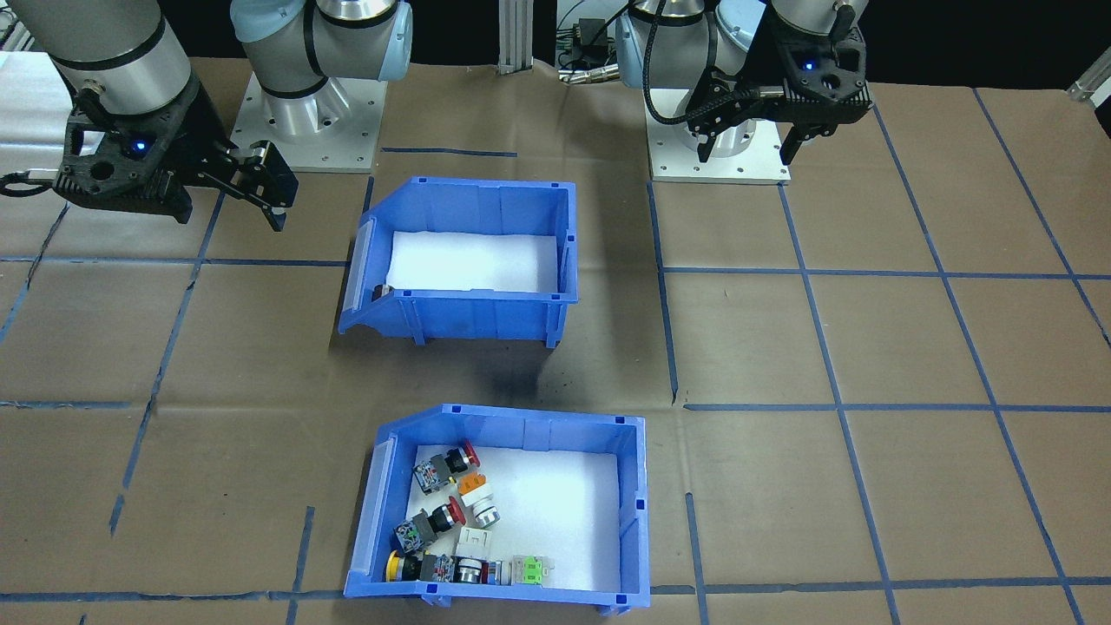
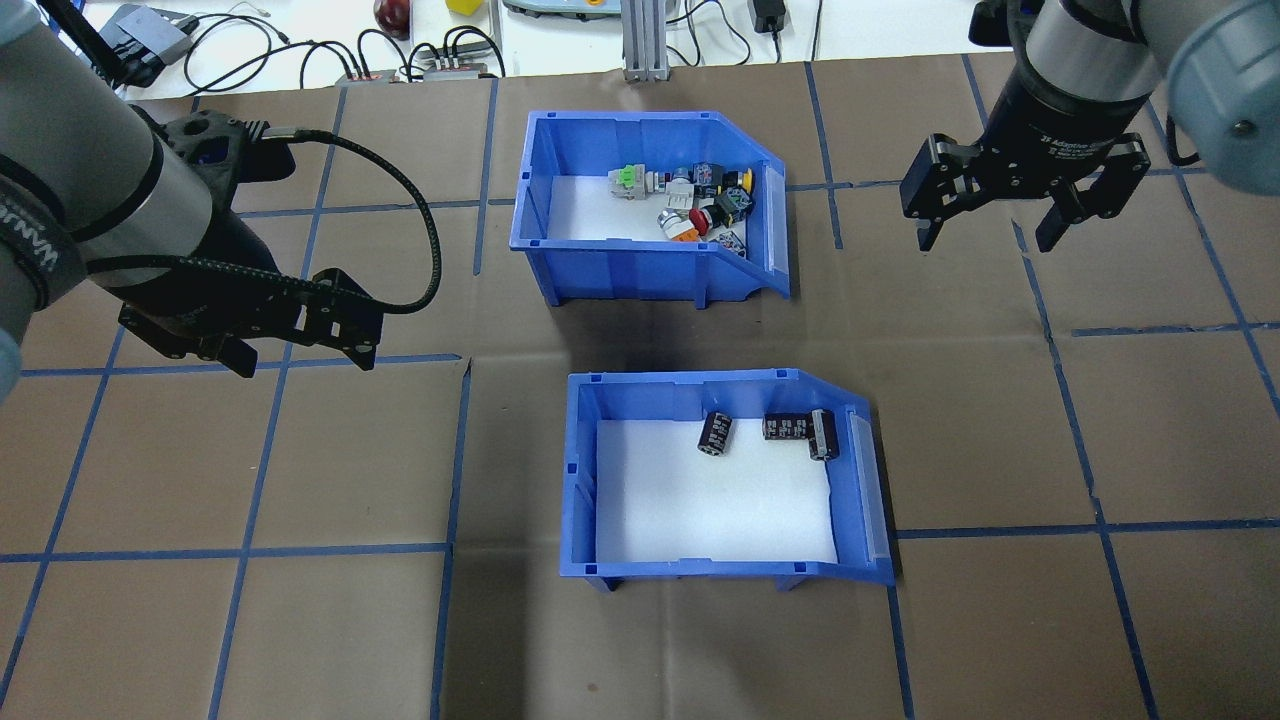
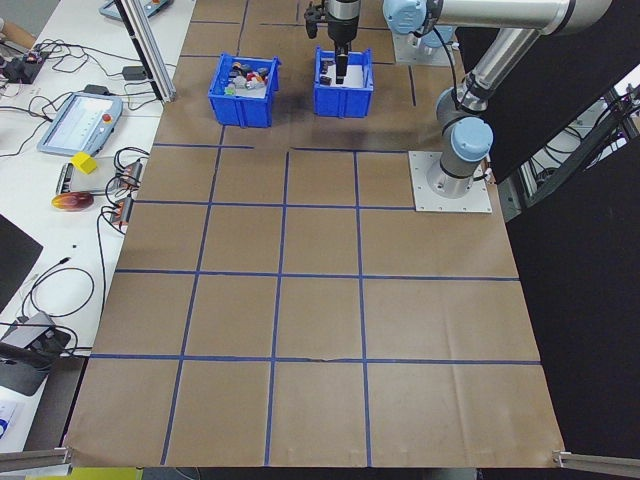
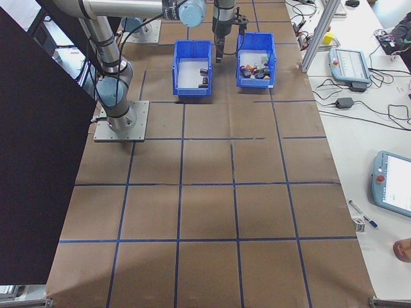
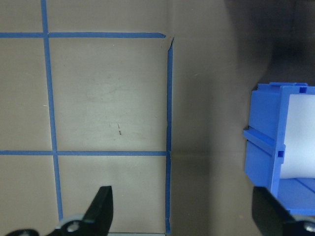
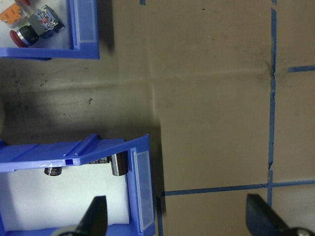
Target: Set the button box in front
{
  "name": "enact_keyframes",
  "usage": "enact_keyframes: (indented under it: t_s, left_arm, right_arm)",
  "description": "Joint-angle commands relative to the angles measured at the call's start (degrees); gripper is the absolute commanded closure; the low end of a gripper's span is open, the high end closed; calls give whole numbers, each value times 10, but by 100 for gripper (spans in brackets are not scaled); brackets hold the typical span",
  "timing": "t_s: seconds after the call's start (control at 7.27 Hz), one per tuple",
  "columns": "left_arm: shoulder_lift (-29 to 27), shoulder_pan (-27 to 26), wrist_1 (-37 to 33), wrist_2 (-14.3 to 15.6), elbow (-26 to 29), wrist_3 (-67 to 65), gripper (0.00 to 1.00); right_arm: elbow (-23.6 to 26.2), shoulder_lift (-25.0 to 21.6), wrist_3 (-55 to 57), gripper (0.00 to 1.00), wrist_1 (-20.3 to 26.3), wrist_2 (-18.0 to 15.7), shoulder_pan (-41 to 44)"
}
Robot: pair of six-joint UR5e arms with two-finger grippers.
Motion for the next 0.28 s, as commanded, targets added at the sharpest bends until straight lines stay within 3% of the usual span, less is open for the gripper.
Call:
enact_keyframes:
  t_s: [0.0, 0.14]
  left_arm:
    - [0, -1, 0, 5, -1, 1, 1]
    - [-1, -1, 5, 6, -1, 7, 1]
  right_arm:
    - [0, -1, 0, 0, 0, 2, 1]
    - [0, -1, 0, 0, 0, 3, 0]
